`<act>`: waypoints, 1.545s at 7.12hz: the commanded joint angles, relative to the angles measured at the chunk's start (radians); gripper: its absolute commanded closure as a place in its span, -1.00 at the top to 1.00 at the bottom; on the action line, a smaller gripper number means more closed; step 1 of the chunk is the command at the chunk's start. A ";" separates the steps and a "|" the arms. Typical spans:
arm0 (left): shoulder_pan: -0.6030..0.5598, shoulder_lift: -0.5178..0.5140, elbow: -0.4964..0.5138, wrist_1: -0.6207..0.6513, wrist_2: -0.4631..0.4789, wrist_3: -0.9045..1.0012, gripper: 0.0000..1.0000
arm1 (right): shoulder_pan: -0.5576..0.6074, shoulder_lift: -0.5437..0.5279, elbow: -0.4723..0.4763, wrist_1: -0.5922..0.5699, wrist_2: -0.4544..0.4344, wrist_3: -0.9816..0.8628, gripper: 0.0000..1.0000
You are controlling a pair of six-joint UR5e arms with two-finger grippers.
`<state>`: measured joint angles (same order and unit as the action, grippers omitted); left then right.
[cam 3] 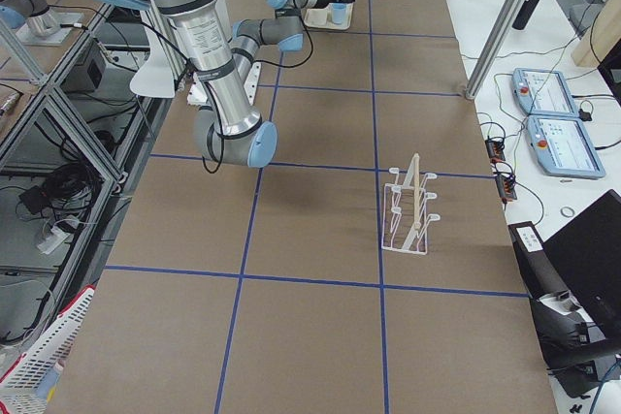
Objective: Transfer IKEA cup to right arm and place on rack
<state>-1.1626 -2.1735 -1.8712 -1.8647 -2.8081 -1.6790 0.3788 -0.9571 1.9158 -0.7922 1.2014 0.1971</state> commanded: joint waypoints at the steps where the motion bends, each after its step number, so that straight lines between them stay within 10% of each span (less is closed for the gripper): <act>1: -0.028 0.107 -0.009 0.002 0.095 0.234 1.00 | 0.035 -0.006 0.032 -0.166 0.006 0.086 -0.05; 3: -0.020 0.298 -0.013 0.009 0.256 0.619 1.00 | 0.104 -0.023 0.070 -0.346 0.086 0.087 -0.18; 6: -0.078 0.437 -0.009 0.012 0.299 0.858 1.00 | 0.369 -0.073 0.144 -0.678 0.493 -0.015 -0.07; 11: -0.149 0.508 -0.011 0.061 0.306 1.096 1.00 | 0.644 -0.449 0.242 -0.691 0.512 -0.774 -0.21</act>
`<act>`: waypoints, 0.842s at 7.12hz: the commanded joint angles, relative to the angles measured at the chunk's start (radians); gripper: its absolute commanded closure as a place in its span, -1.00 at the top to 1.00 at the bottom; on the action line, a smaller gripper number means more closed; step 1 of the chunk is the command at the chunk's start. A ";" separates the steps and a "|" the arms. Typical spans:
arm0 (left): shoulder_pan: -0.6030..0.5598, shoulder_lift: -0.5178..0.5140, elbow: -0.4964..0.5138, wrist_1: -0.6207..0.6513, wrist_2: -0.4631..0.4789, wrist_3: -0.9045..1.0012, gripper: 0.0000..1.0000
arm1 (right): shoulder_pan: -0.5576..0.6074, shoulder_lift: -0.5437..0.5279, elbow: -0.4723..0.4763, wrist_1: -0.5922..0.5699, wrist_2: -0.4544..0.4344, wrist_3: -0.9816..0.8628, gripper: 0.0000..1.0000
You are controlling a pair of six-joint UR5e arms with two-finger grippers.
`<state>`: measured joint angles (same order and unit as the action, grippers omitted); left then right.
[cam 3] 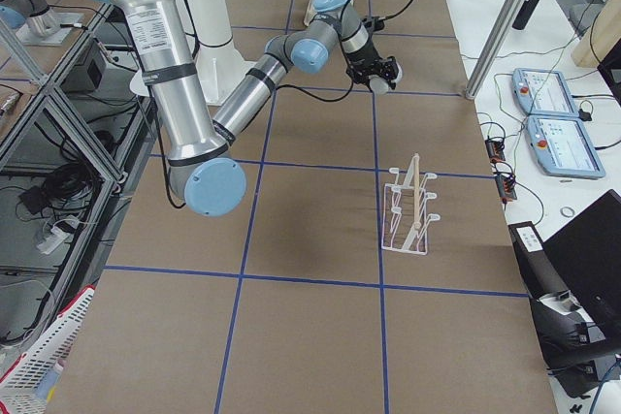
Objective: Transfer IKEA cup to right arm and place on rack
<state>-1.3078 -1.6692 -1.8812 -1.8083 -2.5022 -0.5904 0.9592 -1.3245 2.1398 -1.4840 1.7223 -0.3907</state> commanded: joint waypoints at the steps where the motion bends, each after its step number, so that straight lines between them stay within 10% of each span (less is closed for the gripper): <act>1: -0.004 0.005 -0.002 0.004 0.000 0.007 1.00 | 0.100 -0.135 0.023 0.001 -0.029 -0.326 -0.26; 6: 0.001 0.032 -0.030 0.007 -0.001 0.000 1.00 | 0.124 -0.252 -0.050 0.005 -0.372 -1.010 -0.37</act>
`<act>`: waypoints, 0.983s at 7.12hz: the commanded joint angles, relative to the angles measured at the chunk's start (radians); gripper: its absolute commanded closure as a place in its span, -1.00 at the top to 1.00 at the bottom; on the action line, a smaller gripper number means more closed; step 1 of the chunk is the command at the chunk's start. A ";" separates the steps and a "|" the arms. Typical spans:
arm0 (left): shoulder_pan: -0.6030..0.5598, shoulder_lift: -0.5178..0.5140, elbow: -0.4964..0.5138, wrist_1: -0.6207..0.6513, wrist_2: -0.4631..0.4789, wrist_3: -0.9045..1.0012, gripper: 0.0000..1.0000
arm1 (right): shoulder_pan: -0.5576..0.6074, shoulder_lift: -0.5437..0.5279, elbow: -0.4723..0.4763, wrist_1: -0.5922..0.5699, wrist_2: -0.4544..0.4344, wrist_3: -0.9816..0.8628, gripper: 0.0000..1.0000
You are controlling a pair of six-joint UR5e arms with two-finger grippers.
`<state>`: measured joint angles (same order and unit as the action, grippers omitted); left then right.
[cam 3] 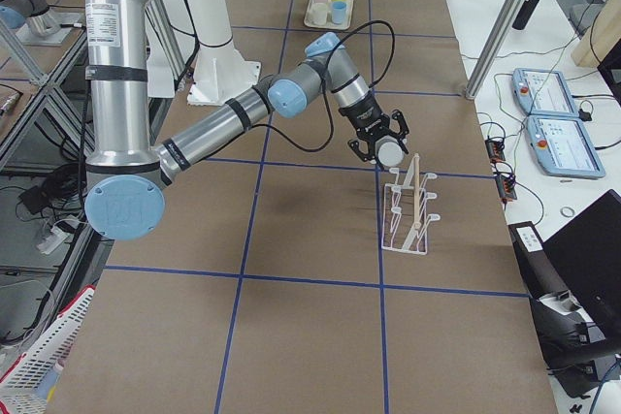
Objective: Transfer IKEA cup to right arm and place on rack
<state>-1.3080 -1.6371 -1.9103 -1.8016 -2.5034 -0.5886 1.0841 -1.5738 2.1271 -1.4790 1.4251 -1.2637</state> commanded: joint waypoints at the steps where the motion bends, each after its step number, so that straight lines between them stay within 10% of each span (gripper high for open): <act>1: 0.003 0.000 -0.001 0.001 -0.002 -0.005 1.00 | -0.012 0.011 -0.106 0.005 -0.153 -0.240 -0.32; 7: 0.004 -0.001 0.005 0.001 0.000 -0.007 1.00 | -0.151 0.037 -0.259 0.009 -0.368 -0.289 -0.23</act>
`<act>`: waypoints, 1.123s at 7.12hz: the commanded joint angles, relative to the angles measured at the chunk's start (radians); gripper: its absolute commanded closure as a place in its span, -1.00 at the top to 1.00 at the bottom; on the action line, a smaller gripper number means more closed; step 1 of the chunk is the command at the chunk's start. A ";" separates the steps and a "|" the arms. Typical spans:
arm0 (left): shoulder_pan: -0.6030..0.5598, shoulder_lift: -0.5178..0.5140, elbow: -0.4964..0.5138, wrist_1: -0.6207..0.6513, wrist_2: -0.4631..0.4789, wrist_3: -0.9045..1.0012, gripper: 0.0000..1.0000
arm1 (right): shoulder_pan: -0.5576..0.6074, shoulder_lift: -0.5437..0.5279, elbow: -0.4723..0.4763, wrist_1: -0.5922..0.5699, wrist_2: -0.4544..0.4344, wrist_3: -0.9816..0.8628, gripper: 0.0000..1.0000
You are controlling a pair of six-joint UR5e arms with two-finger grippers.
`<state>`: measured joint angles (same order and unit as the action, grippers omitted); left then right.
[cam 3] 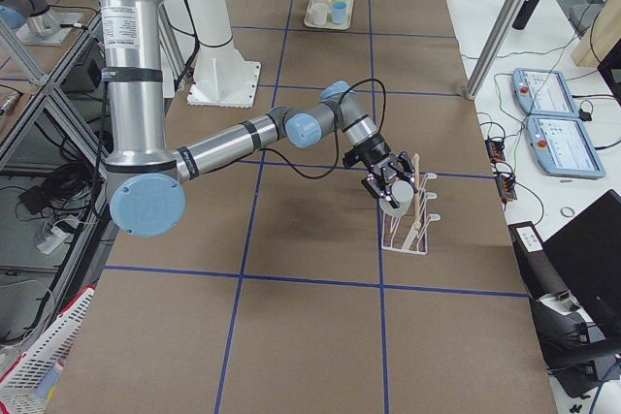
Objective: Transfer IKEA cup to right arm and place on rack
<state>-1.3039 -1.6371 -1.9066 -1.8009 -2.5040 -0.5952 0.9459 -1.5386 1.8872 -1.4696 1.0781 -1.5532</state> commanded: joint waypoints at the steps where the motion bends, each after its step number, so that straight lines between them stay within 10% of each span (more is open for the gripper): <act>1: 0.000 -0.001 0.003 0.000 -0.001 0.000 1.00 | -0.024 0.014 -0.036 0.002 -0.033 0.004 -0.20; 6: 0.002 -0.003 0.006 0.000 0.000 0.000 1.00 | -0.038 0.046 -0.092 0.002 -0.038 0.002 0.04; 8: 0.002 -0.001 0.007 0.000 0.001 0.000 1.00 | -0.039 0.055 -0.100 0.002 -0.036 0.004 0.80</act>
<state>-1.3024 -1.6395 -1.8996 -1.8009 -2.5036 -0.5952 0.9076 -1.4889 1.7912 -1.4680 1.0404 -1.5505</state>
